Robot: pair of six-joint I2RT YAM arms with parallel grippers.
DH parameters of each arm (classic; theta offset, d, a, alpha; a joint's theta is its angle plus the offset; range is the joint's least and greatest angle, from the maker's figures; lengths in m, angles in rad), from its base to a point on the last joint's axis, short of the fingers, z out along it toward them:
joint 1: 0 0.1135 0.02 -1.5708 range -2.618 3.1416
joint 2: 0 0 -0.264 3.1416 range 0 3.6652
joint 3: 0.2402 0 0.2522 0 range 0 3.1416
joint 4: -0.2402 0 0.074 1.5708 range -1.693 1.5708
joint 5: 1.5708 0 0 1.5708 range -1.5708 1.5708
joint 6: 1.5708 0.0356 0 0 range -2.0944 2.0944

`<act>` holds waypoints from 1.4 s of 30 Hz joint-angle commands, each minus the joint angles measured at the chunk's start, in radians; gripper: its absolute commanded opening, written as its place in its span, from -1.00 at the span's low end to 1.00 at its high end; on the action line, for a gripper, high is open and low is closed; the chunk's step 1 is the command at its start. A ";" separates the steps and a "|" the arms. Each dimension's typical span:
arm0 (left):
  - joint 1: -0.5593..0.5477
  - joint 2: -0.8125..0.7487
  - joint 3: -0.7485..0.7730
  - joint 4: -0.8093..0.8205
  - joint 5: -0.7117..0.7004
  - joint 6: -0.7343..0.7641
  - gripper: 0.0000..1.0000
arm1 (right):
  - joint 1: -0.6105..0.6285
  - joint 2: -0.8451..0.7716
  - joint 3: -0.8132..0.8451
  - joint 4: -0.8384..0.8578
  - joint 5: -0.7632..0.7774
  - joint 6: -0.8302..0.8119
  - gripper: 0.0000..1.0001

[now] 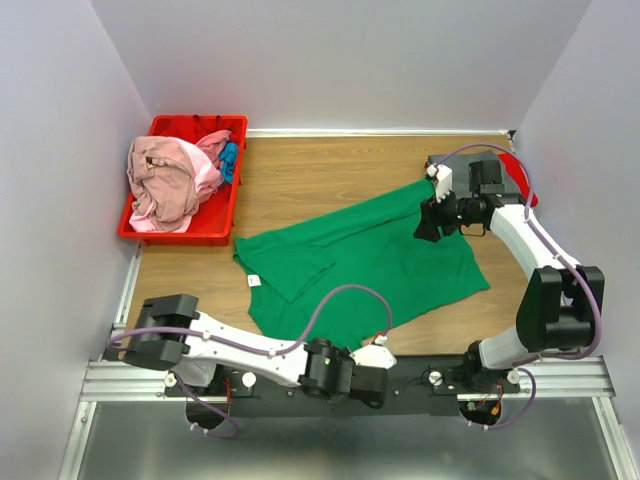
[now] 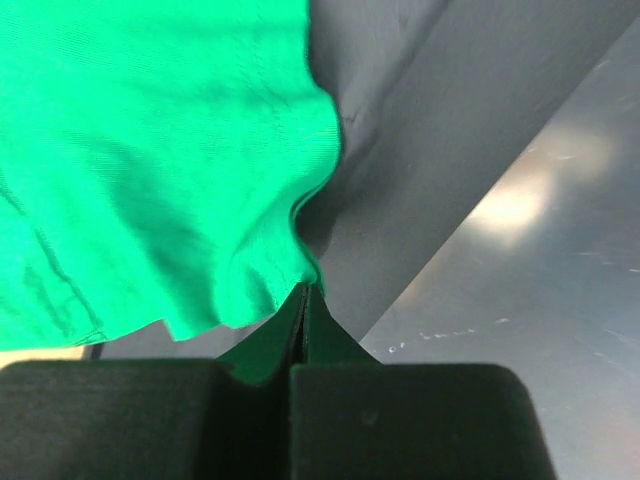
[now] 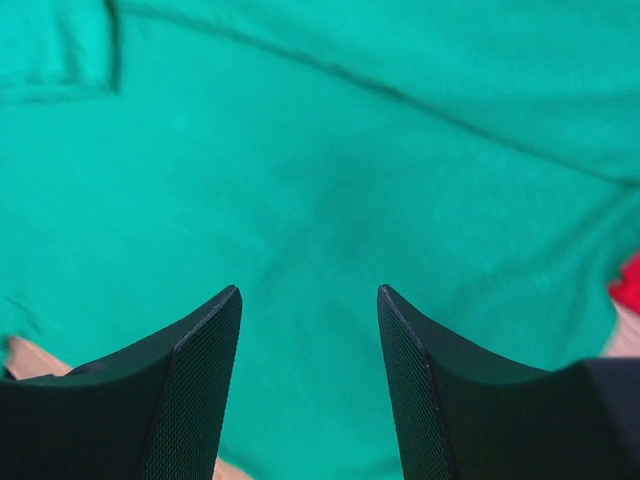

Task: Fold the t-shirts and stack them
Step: Fold the tshirt

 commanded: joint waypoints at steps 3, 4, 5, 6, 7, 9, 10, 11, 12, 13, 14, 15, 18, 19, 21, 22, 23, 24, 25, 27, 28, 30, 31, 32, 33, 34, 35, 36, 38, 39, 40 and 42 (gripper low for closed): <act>0.071 -0.157 -0.005 0.062 -0.077 -0.031 -1.00 | -0.017 -0.052 0.012 -0.215 0.234 -0.215 0.25; 0.079 -0.189 -0.016 0.073 -0.074 -0.031 -1.00 | -0.021 -0.055 0.007 -0.235 0.264 -0.235 0.25; 0.096 -0.203 -0.022 0.091 -0.071 -0.030 -1.00 | -0.026 -0.062 -0.017 -0.260 0.327 -0.273 0.24; 0.102 -0.226 -0.030 0.098 -0.069 -0.030 -1.00 | -0.026 -0.065 -0.030 -0.266 0.358 -0.289 0.23; 0.107 -0.238 -0.035 0.101 -0.071 -0.031 -1.00 | -0.056 -0.068 -0.043 -0.270 0.389 -0.312 0.22; 0.121 -0.266 -0.039 0.101 -0.081 -0.036 -1.00 | -0.100 -0.062 -0.068 -0.286 0.452 -0.323 0.18; 0.127 -0.276 -0.039 0.099 -0.083 -0.036 -1.00 | -0.116 -0.058 -0.073 -0.298 0.462 -0.326 0.17; 0.131 -0.286 -0.038 0.096 -0.086 -0.038 -1.00 | -0.153 -0.059 -0.074 -0.316 0.473 -0.334 0.16; 0.133 -0.301 -0.036 0.096 -0.091 -0.039 -1.00 | -0.173 -0.065 -0.077 -0.321 0.482 -0.332 0.15; 0.134 -0.310 -0.035 0.098 -0.092 -0.039 -1.00 | -0.190 -0.068 -0.086 -0.321 0.493 -0.332 0.15; 0.136 -0.318 -0.036 0.099 -0.094 -0.039 -1.00 | -0.230 -0.072 -0.088 -0.321 0.505 -0.331 0.14; 0.139 -0.333 -0.036 0.102 -0.097 -0.038 -1.00 | -0.251 -0.067 -0.088 -0.320 0.521 -0.329 0.13; 0.151 -0.358 -0.041 0.122 -0.097 -0.025 -1.00 | -0.336 -0.032 -0.091 -0.321 0.538 -0.324 0.11; 0.156 -0.362 -0.041 0.130 -0.095 -0.022 -1.00 | -0.354 -0.023 -0.091 -0.321 0.535 -0.317 0.11; 0.159 -0.370 -0.041 0.153 -0.091 -0.007 -1.00 | -0.402 -0.010 -0.088 -0.329 0.494 -0.311 0.11; 0.165 -0.376 -0.041 0.160 -0.092 -0.001 -1.00 | -0.411 0.000 -0.085 -0.335 0.477 -0.297 0.11; 0.168 -0.379 -0.041 0.174 -0.089 0.004 -1.00 | -0.417 0.007 -0.083 -0.341 0.461 -0.291 0.10; 0.171 -0.385 -0.039 0.180 -0.088 0.016 -1.00 | -0.423 0.025 -0.079 -0.346 0.434 -0.283 0.10; 0.177 -0.390 -0.041 0.188 -0.086 0.019 -1.00 | -0.425 0.036 -0.076 -0.349 0.424 -0.262 0.10; 0.187 -0.402 -0.050 0.223 -0.068 0.031 -1.00 | -0.428 0.065 -0.060 -0.353 0.386 -0.240 0.10; 0.191 -0.407 -0.053 0.236 -0.062 0.039 -1.00 | -0.428 0.091 -0.054 -0.359 0.372 -0.219 0.09; 0.197 -0.414 -0.058 0.256 -0.051 0.048 -1.00 | -0.430 0.115 -0.033 -0.366 0.322 -0.197 0.08; 0.199 -0.418 -0.058 0.256 -0.052 0.050 -1.00 | -0.430 0.128 -0.030 -0.369 0.305 -0.187 0.08; 0.200 -0.419 -0.056 0.257 -0.052 0.053 -1.00 | -0.430 0.137 -0.025 -0.372 0.289 -0.165 0.08; 0.202 -0.422 -0.058 0.260 -0.046 0.057 -1.00 | -0.430 0.164 -0.022 -0.376 0.262 -0.156 0.08; 0.203 -0.427 -0.059 0.259 -0.046 0.059 -1.00 | -0.430 0.175 -0.017 -0.379 0.254 -0.148 0.04; 0.203 -0.431 -0.059 0.260 -0.046 0.061 -1.00 | -0.430 0.188 -0.017 -0.382 0.251 -0.131 0.03; 0.208 -0.437 -0.062 0.263 -0.045 0.065 -1.00 | -0.430 0.203 -0.017 -0.381 0.254 -0.125 0.00; 0.214 -0.456 -0.081 0.288 -0.025 0.071 -1.00 | -0.430 0.209 -0.019 -0.372 0.268 -0.107 -0.01; 0.219 -0.464 -0.087 0.297 -0.017 0.079 -1.00 | -0.430 0.209 -0.020 -0.367 0.284 -0.104 -0.01; 0.225 -0.474 -0.100 0.303 -0.003 0.081 -1.00 | -0.430 0.208 -0.022 -0.363 0.294 -0.096 -0.01; 0.230 -0.480 -0.108 0.311 0.004 0.087 -1.00 | -0.430 0.203 -0.027 -0.356 0.312 -0.085 -0.01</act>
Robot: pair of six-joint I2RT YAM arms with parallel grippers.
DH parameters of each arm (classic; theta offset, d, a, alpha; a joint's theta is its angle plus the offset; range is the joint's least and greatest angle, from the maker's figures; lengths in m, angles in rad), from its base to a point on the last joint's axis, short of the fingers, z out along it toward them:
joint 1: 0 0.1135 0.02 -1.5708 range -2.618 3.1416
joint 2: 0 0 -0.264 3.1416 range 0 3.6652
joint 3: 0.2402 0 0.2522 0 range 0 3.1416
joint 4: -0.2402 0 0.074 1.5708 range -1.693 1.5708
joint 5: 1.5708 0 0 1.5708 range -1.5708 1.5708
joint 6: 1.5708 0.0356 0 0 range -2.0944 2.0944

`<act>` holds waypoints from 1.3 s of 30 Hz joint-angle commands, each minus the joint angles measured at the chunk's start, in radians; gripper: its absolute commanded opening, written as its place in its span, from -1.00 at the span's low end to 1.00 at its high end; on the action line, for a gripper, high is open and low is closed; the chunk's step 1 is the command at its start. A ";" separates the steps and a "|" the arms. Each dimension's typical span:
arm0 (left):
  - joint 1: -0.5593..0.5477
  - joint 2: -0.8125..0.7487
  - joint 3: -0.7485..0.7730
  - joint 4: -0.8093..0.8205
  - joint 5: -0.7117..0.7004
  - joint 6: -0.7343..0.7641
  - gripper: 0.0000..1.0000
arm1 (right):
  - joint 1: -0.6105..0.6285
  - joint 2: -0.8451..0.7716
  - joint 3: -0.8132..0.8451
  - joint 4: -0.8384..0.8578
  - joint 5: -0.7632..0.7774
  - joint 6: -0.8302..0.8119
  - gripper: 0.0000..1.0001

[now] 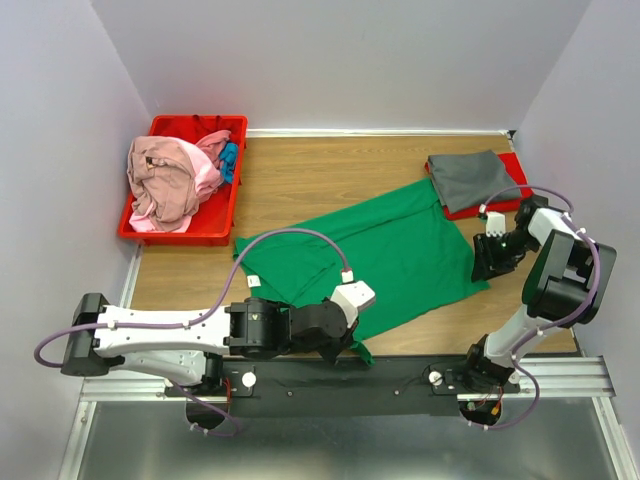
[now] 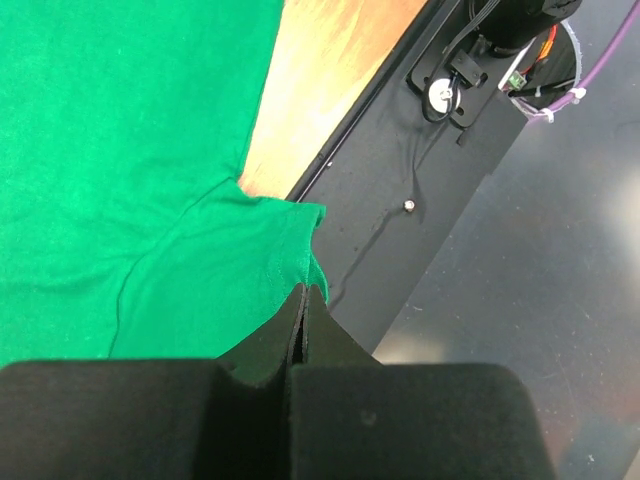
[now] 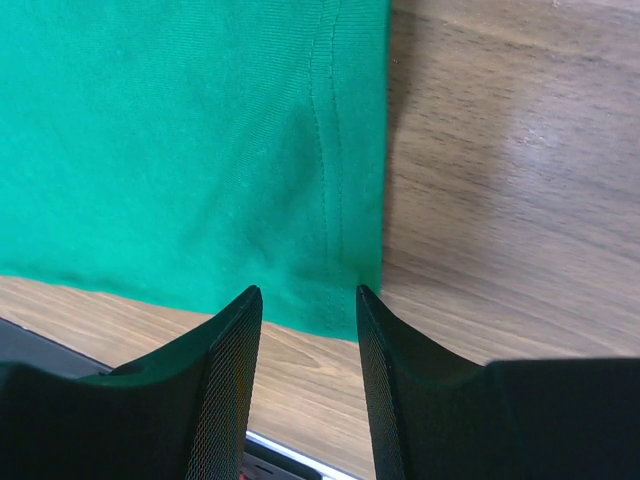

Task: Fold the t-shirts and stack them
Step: Fold the tshirt

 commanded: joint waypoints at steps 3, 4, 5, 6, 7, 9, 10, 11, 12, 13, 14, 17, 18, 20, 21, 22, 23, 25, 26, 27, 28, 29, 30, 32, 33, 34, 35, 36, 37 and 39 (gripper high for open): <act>0.018 -0.037 -0.031 0.047 0.045 0.035 -1.00 | -0.006 -0.022 -0.004 -0.004 0.045 0.055 -0.02; 0.018 -0.042 -0.034 0.045 0.045 0.039 -1.00 | -0.006 -0.036 -0.009 -0.001 0.054 0.058 -0.02; 0.021 -0.045 -0.036 0.045 0.045 0.041 -1.00 | -0.006 -0.044 -0.013 0.002 0.063 0.061 -0.01; 0.021 -0.048 -0.037 0.045 0.045 0.041 -1.00 | -0.006 -0.050 -0.024 0.007 0.091 0.061 -0.02; 0.024 -0.053 -0.040 0.050 0.045 0.042 -1.00 | -0.006 -0.053 -0.029 0.014 0.105 0.063 -0.01; 0.026 -0.054 -0.045 0.053 0.047 0.043 -1.00 | -0.006 -0.056 -0.039 0.024 0.131 0.063 -0.01; 0.027 -0.054 -0.050 0.054 0.050 0.043 -1.00 | -0.006 -0.059 -0.049 0.030 0.146 0.061 -0.01; 0.029 -0.054 -0.053 0.059 0.053 0.043 -1.00 | -0.006 -0.059 -0.053 0.040 0.151 0.063 -0.01; 0.033 -0.053 -0.056 0.065 0.056 0.043 -1.00 | -0.006 -0.058 -0.056 0.045 0.158 0.066 -0.01; 0.035 -0.050 -0.060 0.068 0.059 0.043 -1.00 | -0.006 -0.055 -0.065 0.048 0.159 0.065 -0.01; 0.036 -0.050 -0.060 0.073 0.059 0.041 -1.00 | -0.006 -0.052 -0.072 0.054 0.163 0.064 -0.01; 0.041 -0.042 -0.070 0.076 0.061 0.036 -1.00 | -0.006 -0.039 -0.098 0.071 0.157 0.054 -0.01; 0.044 -0.042 -0.074 0.079 0.062 0.032 -1.00 | -0.006 -0.035 -0.102 0.074 0.140 0.054 -0.02; 0.053 -0.042 -0.086 0.079 0.064 0.023 -1.00 | -0.006 -0.024 -0.107 0.074 0.117 0.051 -0.21; 0.056 -0.042 -0.090 0.079 0.064 0.020 -1.00 | -0.006 -0.023 -0.108 0.073 0.106 0.049 -0.30; 0.059 -0.046 -0.094 0.074 0.058 0.004 -1.00 | -0.006 -0.026 -0.110 0.074 0.091 0.046 -0.38; 0.062 -0.051 -0.096 0.067 0.054 -0.005 -1.00 | -0.006 -0.032 -0.110 0.074 0.083 0.043 -0.55; 0.065 -0.066 -0.099 0.055 0.039 -0.032 -1.00 | -0.006 -0.039 -0.109 0.073 0.071 0.037 -0.75; 0.067 -0.072 -0.099 0.047 0.032 -0.040 -1.00 | -0.006 -0.047 -0.105 0.073 0.067 0.034 -0.80; 0.067 -0.079 -0.100 0.035 0.027 -0.051 -1.00 | -0.006 -0.052 -0.096 0.073 0.063 0.035 -0.83; 0.067 -0.094 -0.102 0.027 0.013 -0.060 -1.00 | -0.006 -0.056 -0.092 0.073 0.054 0.037 -0.93; 0.068 -0.102 -0.103 0.016 0.007 -0.077 -1.00 | -0.006 -0.068 -0.084 0.074 0.048 0.040 -0.97; 0.068 -0.108 -0.105 0.009 0.002 -0.086 -1.00 | -0.006 -0.073 -0.079 0.073 0.042 0.040 -0.99; 0.068 -0.129 -0.105 -0.007 -0.013 -0.109 -1.00 | -0.006 -0.084 -0.061 0.073 0.022 0.049 -0.99; 0.070 -0.141 -0.105 -0.014 -0.024 -0.114 -1.00 | -0.006 -0.090 -0.056 0.074 0.010 0.054 -0.99; 0.070 -0.142 -0.105 -0.021 -0.030 -0.120 -1.00 | -0.006 -0.093 -0.050 0.074 0.004 0.055 -0.99; 0.070 -0.154 -0.103 -0.025 -0.034 -0.123 -1.00 | -0.006 -0.096 -0.044 0.074 -0.004 0.057 -0.99; 0.073 -0.161 -0.105 -0.036 -0.041 -0.131 -1.00 | -0.006 -0.098 -0.040 0.074 -0.009 0.060 -0.99; 0.079 -0.174 -0.102 -0.045 -0.053 -0.134 -1.00 | -0.006 -0.101 -0.036 0.074 -0.015 0.061 -0.99; 0.087 -0.184 -0.100 -0.056 -0.058 -0.137 -1.00 | -0.006 -0.104 -0.026 0.076 -0.021 0.066 -0.99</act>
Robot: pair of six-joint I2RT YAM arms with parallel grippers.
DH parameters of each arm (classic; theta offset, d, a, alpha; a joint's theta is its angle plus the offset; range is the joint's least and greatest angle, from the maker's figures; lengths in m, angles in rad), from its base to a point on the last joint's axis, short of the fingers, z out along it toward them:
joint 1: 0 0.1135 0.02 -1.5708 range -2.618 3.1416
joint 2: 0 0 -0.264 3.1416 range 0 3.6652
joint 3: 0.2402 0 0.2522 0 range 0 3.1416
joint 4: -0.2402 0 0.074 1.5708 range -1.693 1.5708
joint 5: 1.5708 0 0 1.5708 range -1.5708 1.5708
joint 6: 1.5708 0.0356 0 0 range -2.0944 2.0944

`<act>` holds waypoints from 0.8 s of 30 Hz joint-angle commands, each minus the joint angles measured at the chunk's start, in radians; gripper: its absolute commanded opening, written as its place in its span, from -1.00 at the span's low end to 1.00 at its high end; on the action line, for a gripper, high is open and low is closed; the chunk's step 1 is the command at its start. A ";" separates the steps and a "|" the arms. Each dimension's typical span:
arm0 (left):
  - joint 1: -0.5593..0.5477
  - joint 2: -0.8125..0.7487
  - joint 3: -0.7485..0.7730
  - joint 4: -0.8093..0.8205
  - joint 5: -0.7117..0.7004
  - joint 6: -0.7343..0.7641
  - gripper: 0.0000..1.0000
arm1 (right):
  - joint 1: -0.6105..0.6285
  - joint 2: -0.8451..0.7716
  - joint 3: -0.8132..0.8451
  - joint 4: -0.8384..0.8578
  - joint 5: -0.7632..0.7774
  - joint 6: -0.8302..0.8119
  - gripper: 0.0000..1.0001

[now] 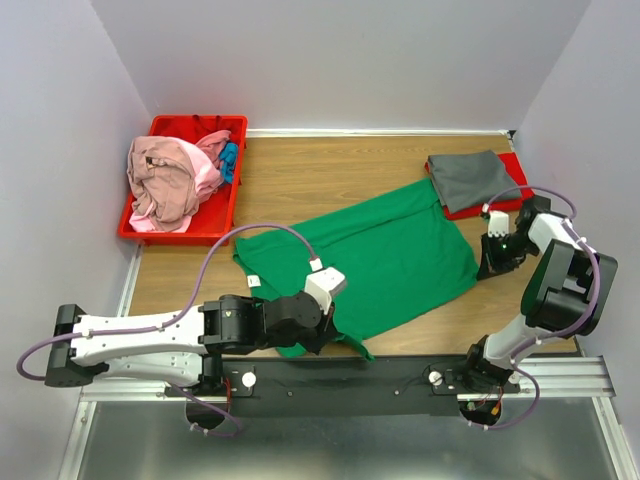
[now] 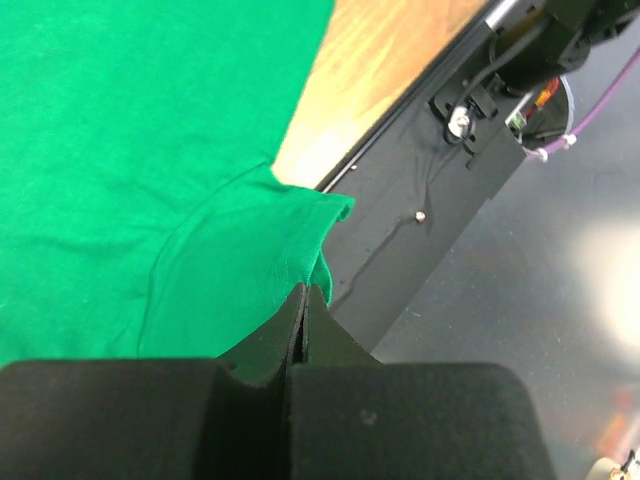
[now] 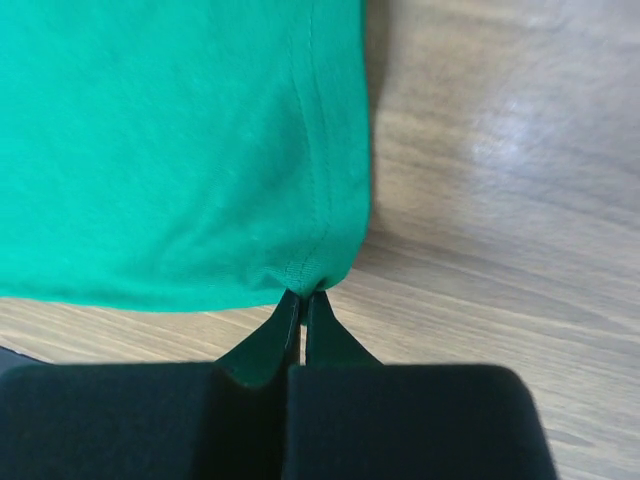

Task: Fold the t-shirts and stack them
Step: Fold the tshirt

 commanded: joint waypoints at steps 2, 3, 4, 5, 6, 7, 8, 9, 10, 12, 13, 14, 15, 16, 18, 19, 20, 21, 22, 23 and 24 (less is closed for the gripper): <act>0.023 -0.040 0.002 -0.045 -0.065 -0.040 -1.00 | -0.006 -0.033 0.044 0.016 -0.064 0.017 -0.99; 0.026 -0.045 0.002 -0.048 -0.067 -0.040 -1.00 | -0.006 -0.033 0.053 0.016 -0.065 0.020 -0.99; 0.029 -0.049 0.002 -0.050 -0.067 -0.042 -1.00 | -0.006 -0.033 0.059 0.016 -0.068 0.023 -0.99; 0.032 -0.057 0.005 -0.053 -0.071 -0.047 -1.00 | -0.006 -0.035 0.064 0.016 -0.071 0.024 -0.99; 0.035 -0.060 0.008 -0.060 -0.076 -0.048 -1.00 | -0.006 -0.036 0.073 0.016 -0.073 0.028 -0.99; 0.037 -0.069 0.009 -0.063 -0.088 -0.051 -1.00 | -0.006 -0.036 0.076 0.018 -0.073 0.029 -0.99; 0.038 -0.074 0.014 -0.066 -0.094 -0.056 -1.00 | -0.006 -0.038 0.081 0.016 -0.074 0.031 -0.99; 0.044 -0.080 0.015 -0.072 -0.100 -0.057 -1.00 | -0.006 -0.041 0.085 0.016 -0.077 0.032 -0.99; 0.046 -0.091 0.021 -0.077 -0.110 -0.057 -1.00 | -0.006 -0.043 0.093 0.016 -0.084 0.034 -0.99; 0.060 -0.100 0.029 -0.089 -0.123 -0.062 -1.00 | -0.006 -0.046 0.104 0.015 -0.094 0.040 -0.99; 0.063 -0.104 0.031 -0.095 -0.130 -0.063 -1.00 | -0.006 -0.046 0.107 0.015 -0.100 0.043 -0.99; 0.070 -0.117 0.040 -0.105 -0.149 -0.068 -1.00 | -0.006 -0.046 0.114 0.015 -0.113 0.046 -0.99; 0.076 -0.132 0.043 -0.109 -0.168 -0.070 -1.00 | -0.006 -0.044 0.116 0.013 -0.126 0.046 -0.99; 0.081 -0.140 0.043 -0.111 -0.177 -0.070 -1.00 | -0.006 -0.043 0.119 0.013 -0.133 0.049 -0.99; 0.093 -0.155 0.052 -0.114 -0.189 -0.067 -1.00 | -0.006 -0.032 0.122 0.013 -0.148 0.054 -0.99; 0.103 -0.166 0.057 -0.112 -0.197 -0.065 -1.00 | -0.006 -0.030 0.122 0.012 -0.162 0.055 -0.99; 0.109 -0.167 0.057 -0.112 -0.199 -0.064 -1.00 | -0.006 -0.027 0.122 0.012 -0.168 0.055 -0.99; 0.113 -0.170 0.060 -0.119 -0.202 -0.060 -1.00 | -0.006 -0.024 0.119 0.012 -0.171 0.055 -0.99; 0.118 -0.172 0.063 -0.123 -0.211 -0.060 -1.00 | -0.006 -0.023 0.119 0.012 -0.176 0.054 -0.99; 0.121 -0.176 0.071 -0.135 -0.217 -0.063 -1.00 | -0.006 -0.018 0.119 0.012 -0.180 0.052 -0.99; 0.123 -0.178 0.074 -0.140 -0.223 -0.065 -1.00 | -0.006 -0.018 0.116 0.012 -0.183 0.051 -0.99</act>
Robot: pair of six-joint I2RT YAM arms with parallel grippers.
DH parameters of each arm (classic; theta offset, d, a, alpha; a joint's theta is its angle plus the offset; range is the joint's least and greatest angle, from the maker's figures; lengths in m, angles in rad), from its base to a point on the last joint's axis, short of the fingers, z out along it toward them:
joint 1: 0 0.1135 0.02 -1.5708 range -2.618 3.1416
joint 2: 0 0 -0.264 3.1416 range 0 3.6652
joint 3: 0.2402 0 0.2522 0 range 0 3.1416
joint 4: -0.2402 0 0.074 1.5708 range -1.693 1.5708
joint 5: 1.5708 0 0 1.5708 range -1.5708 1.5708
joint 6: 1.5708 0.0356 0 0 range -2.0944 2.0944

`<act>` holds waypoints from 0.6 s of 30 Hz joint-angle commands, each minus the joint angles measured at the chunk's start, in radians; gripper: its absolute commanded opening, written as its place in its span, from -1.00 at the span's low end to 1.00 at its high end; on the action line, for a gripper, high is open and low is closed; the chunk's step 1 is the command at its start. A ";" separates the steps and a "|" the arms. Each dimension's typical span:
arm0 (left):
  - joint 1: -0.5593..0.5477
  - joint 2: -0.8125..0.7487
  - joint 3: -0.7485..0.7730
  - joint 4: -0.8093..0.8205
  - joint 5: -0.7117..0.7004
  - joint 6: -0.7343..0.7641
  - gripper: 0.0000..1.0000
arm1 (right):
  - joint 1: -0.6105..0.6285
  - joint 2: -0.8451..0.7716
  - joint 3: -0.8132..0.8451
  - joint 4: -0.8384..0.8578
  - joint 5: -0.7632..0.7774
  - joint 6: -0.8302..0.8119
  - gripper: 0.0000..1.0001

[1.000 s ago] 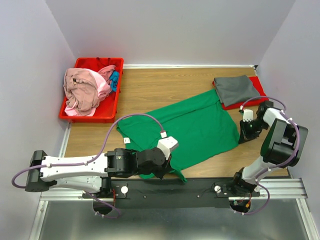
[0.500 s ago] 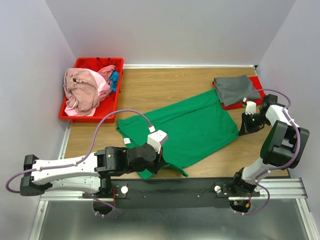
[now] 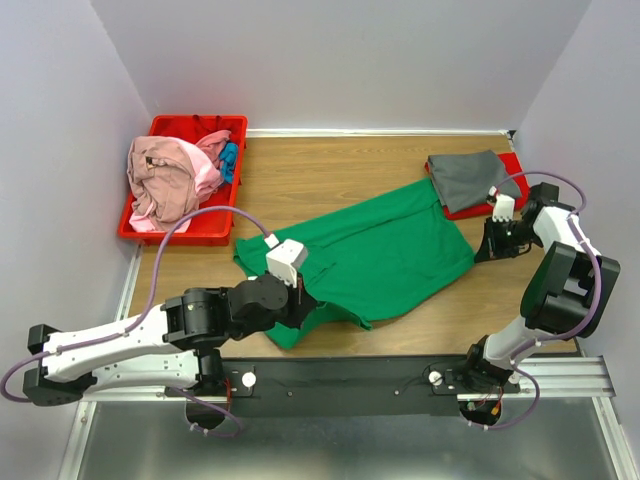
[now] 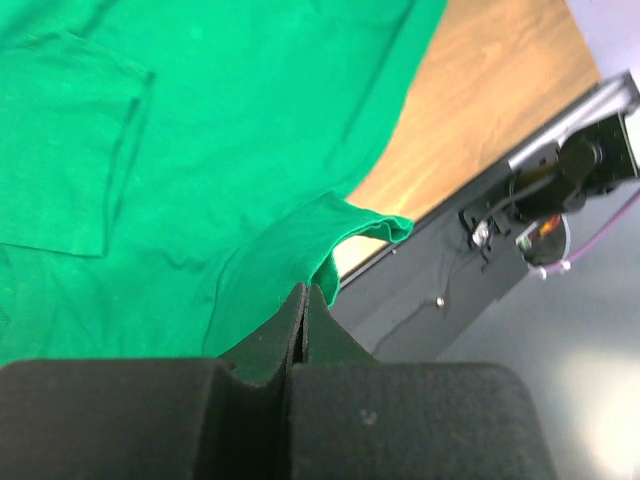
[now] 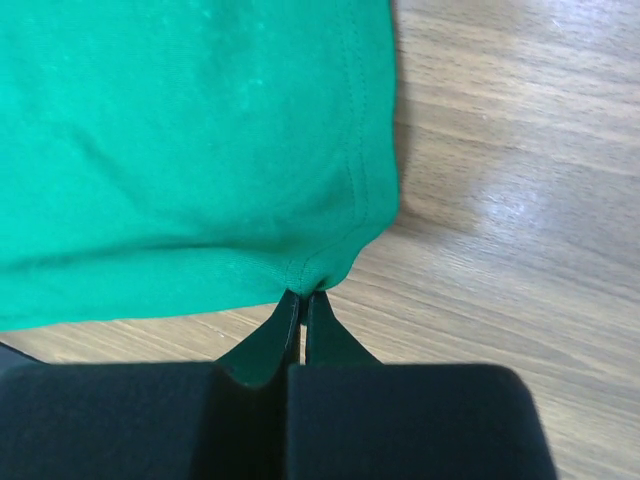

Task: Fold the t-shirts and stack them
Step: Fold the tshirt

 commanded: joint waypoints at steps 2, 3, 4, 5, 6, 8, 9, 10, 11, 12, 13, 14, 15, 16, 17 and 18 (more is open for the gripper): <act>0.011 -0.030 0.045 -0.044 -0.101 -0.028 -1.00 | -0.006 0.002 0.015 0.009 -0.057 0.006 -0.99; 0.012 -0.036 0.050 -0.049 -0.110 -0.031 -1.00 | -0.006 0.002 0.015 0.009 -0.059 0.004 -0.99; 0.012 -0.042 0.053 -0.052 -0.119 -0.035 -1.00 | -0.006 0.004 0.015 0.009 -0.060 0.004 -0.99; 0.014 -0.055 0.057 -0.055 -0.141 -0.040 -1.00 | -0.006 0.005 0.015 0.009 -0.063 0.004 -0.99; 0.018 -0.059 0.062 -0.064 -0.150 -0.046 -1.00 | -0.006 0.007 0.015 0.009 -0.066 0.004 -0.99; 0.022 -0.067 0.073 -0.076 -0.180 -0.055 -1.00 | -0.006 0.010 0.021 0.006 -0.075 0.004 -0.99; 0.025 -0.067 0.077 -0.090 -0.193 -0.067 -1.00 | -0.006 0.013 0.023 0.007 -0.077 0.006 -0.99; 0.026 -0.067 0.082 -0.101 -0.222 -0.075 -1.00 | -0.006 0.016 0.026 0.007 -0.082 0.007 -0.99; 0.029 -0.068 0.093 -0.110 -0.237 -0.086 -1.00 | -0.006 0.018 0.032 0.007 -0.088 0.010 -0.99; 0.032 -0.070 0.094 -0.127 -0.251 -0.101 -1.00 | -0.006 0.024 0.037 0.006 -0.091 0.012 -0.99; 0.035 -0.070 0.097 -0.133 -0.266 -0.113 -1.00 | -0.006 0.027 0.040 0.007 -0.097 0.013 -0.99; 0.038 -0.072 0.102 -0.139 -0.289 -0.121 -1.00 | -0.004 0.030 0.046 0.007 -0.114 0.013 -0.99; 0.043 -0.070 0.102 -0.136 -0.297 -0.123 -1.00 | -0.004 0.034 0.049 0.007 -0.120 0.013 -0.99; 0.052 -0.065 0.100 -0.135 -0.305 -0.120 -1.00 | -0.004 0.042 0.052 0.007 -0.134 0.015 -0.99; 0.058 -0.061 0.097 -0.135 -0.306 -0.118 -1.00 | -0.004 0.050 0.057 0.007 -0.143 0.016 -0.99; 0.064 -0.058 0.096 -0.129 -0.303 -0.115 -1.00 | -0.004 0.054 0.066 0.009 -0.152 0.021 -0.99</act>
